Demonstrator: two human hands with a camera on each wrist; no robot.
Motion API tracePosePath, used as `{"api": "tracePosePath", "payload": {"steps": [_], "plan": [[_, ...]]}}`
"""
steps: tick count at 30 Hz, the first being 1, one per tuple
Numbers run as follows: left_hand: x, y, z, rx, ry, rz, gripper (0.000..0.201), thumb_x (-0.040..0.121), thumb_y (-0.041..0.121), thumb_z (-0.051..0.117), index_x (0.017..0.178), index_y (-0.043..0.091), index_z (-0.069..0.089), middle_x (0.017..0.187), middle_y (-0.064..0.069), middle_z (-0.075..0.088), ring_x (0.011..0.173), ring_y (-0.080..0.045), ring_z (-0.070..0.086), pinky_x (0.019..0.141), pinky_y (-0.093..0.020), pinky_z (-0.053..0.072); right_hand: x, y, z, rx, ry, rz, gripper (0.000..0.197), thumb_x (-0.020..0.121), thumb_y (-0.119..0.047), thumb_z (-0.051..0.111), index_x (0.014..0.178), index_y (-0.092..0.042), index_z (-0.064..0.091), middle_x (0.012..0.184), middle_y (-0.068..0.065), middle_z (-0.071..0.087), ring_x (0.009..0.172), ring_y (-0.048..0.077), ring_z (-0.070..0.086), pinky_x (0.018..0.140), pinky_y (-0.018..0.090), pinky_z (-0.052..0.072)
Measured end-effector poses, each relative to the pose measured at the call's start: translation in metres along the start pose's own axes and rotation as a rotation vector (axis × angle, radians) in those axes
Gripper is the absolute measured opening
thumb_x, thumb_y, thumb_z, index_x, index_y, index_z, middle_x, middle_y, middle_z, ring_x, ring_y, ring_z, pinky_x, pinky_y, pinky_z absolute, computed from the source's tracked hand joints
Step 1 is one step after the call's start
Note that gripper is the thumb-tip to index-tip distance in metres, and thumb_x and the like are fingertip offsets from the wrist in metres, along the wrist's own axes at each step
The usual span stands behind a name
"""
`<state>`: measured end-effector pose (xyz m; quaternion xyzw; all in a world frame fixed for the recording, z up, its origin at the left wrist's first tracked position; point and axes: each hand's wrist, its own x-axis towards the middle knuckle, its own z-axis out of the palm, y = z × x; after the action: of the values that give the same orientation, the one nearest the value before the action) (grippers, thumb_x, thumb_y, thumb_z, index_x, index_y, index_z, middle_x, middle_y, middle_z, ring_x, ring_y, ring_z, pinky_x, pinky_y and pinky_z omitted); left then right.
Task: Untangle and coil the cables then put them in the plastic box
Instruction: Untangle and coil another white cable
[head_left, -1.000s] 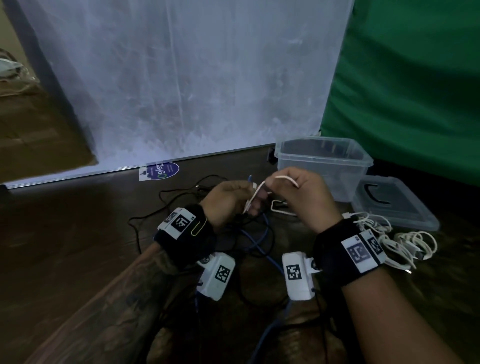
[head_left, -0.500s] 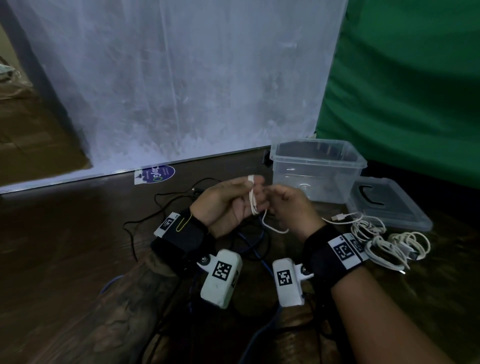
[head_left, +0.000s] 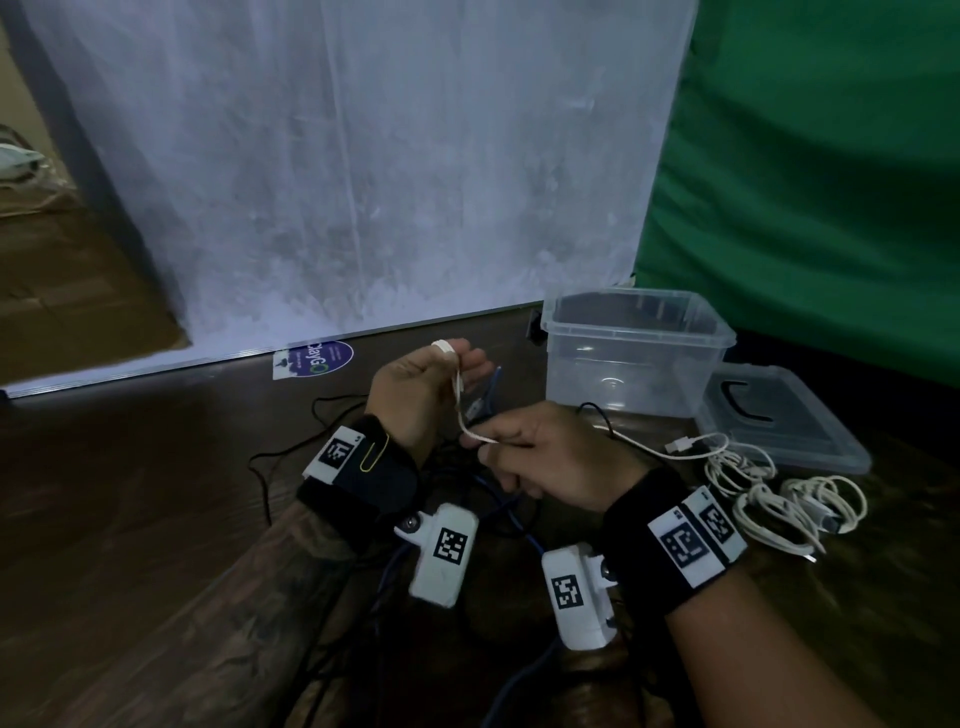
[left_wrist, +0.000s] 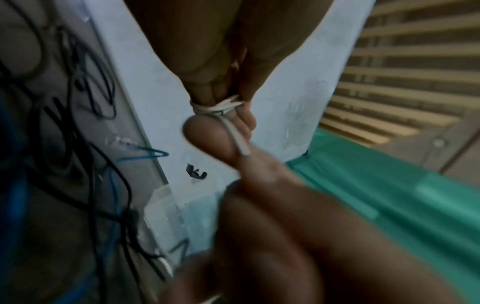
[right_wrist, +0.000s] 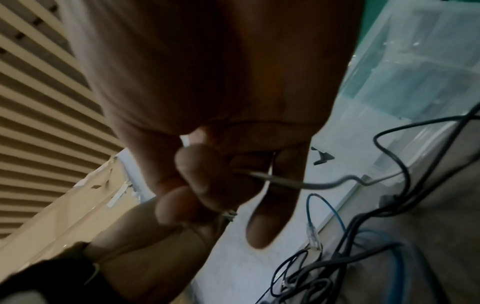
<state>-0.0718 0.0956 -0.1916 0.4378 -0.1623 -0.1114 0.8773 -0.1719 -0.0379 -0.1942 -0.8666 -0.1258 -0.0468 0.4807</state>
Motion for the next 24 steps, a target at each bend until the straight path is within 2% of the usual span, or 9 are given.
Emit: {"api": "tracePosePath", "payload": {"steps": [3, 6, 8, 10, 12, 16, 19, 22, 24], "plan": [[0.000, -0.002, -0.006, 0.310, -0.074, 0.033, 0.020, 0.098, 0.003, 0.045, 0.101, 0.000, 0.064, 0.088, -0.013, 0.073, 0.082, -0.022, 0.071, 0.073, -0.029, 0.055, 0.000, -0.004, -0.001, -0.037, 0.122, -0.106, 0.017, 0.095, -0.021, 0.064, 0.098, -0.009, 0.076, 0.070, -0.003, 0.072, 0.061, 0.015, 0.065, 0.055, 0.028, 0.053], [-0.006, -0.004, -0.002, 0.555, -0.207, 0.031, 0.023, 0.098, 0.005, 0.047, 0.106, -0.003, 0.067, 0.093, -0.017, 0.071, 0.078, -0.017, 0.066, 0.069, -0.024, 0.052, 0.001, -0.005, -0.010, -0.094, 0.296, -0.184, 0.014, 0.093, -0.018, 0.066, 0.087, -0.015, 0.077, 0.078, -0.007, 0.074, 0.074, 0.001, 0.067, 0.067, 0.015, 0.048], [-0.010, -0.004, 0.003, 0.481, -0.271, -0.068, 0.026, 0.097, 0.003, 0.044, 0.106, -0.008, 0.065, 0.095, -0.024, 0.067, 0.079, -0.026, 0.063, 0.073, -0.031, 0.052, 0.003, -0.003, -0.014, -0.118, 0.401, -0.238, 0.018, 0.093, -0.014, 0.066, 0.079, -0.013, 0.076, 0.074, -0.006, 0.072, 0.071, 0.003, 0.066, 0.067, 0.017, 0.047], [-0.013, -0.005, 0.008, 0.382, -0.324, -0.156, 0.026, 0.093, 0.001, 0.042, 0.101, -0.011, 0.064, 0.092, -0.028, 0.064, 0.077, -0.032, 0.063, 0.080, -0.039, 0.052, 0.006, 0.004, -0.016, -0.080, 0.487, -0.251, 0.020, 0.093, -0.014, 0.066, 0.074, -0.010, 0.071, 0.067, 0.002, 0.069, 0.065, 0.015, 0.066, 0.065, 0.035, 0.051], [-0.016, -0.004, 0.010, 0.378, -0.376, -0.174, 0.023, 0.091, -0.002, 0.044, 0.093, -0.008, 0.066, 0.082, -0.023, 0.065, 0.070, -0.029, 0.063, 0.074, -0.037, 0.054, 0.009, 0.013, -0.018, -0.021, 0.527, -0.237, 0.019, 0.092, -0.015, 0.067, 0.073, -0.011, 0.069, 0.064, 0.004, 0.068, 0.064, 0.024, 0.066, 0.067, 0.043, 0.053], [-0.019, 0.000, 0.009, 0.429, -0.435, -0.207, 0.019, 0.093, 0.001, 0.048, 0.089, -0.003, 0.066, 0.069, -0.013, 0.065, 0.062, -0.020, 0.062, 0.063, -0.029, 0.054, 0.008, 0.014, -0.021, 0.140, 0.575, -0.219, 0.013, 0.086, -0.008, 0.074, 0.077, -0.004, 0.065, 0.065, 0.013, 0.068, 0.058, 0.023, 0.063, 0.060, 0.034, 0.052], [-0.020, 0.006, 0.007, 0.329, -0.525, -0.345, 0.020, 0.084, 0.009, 0.050, 0.088, -0.001, 0.067, 0.067, -0.012, 0.060, 0.060, -0.020, 0.058, 0.064, -0.032, 0.054, 0.008, 0.014, -0.020, 0.295, 0.560, -0.227, 0.012, 0.085, -0.001, 0.072, 0.081, 0.003, 0.062, 0.063, 0.014, 0.066, 0.057, 0.021, 0.062, 0.060, 0.030, 0.052], [-0.024, 0.014, 0.010, 0.068, -0.608, -0.463, 0.020, 0.089, 0.011, 0.044, 0.093, 0.000, 0.061, 0.068, -0.006, 0.056, 0.059, -0.017, 0.055, 0.069, -0.034, 0.054, 0.014, 0.025, -0.020, 0.269, 0.560, -0.184, 0.011, 0.092, -0.010, 0.066, 0.084, -0.014, 0.071, 0.076, 0.005, 0.069, 0.070, 0.020, 0.062, 0.071, 0.036, 0.052], [-0.023, 0.019, 0.013, -0.140, -0.568, -0.426, 0.021, 0.091, 0.010, 0.039, 0.095, 0.002, 0.059, 0.072, -0.003, 0.057, 0.063, -0.014, 0.057, 0.073, -0.033, 0.055, 0.015, 0.030, -0.018, 0.215, 0.520, -0.101, 0.019, 0.097, -0.012, 0.059, 0.089, -0.021, 0.073, 0.077, 0.004, 0.066, 0.067, 0.015, 0.057, 0.064, 0.030, 0.049]]}}
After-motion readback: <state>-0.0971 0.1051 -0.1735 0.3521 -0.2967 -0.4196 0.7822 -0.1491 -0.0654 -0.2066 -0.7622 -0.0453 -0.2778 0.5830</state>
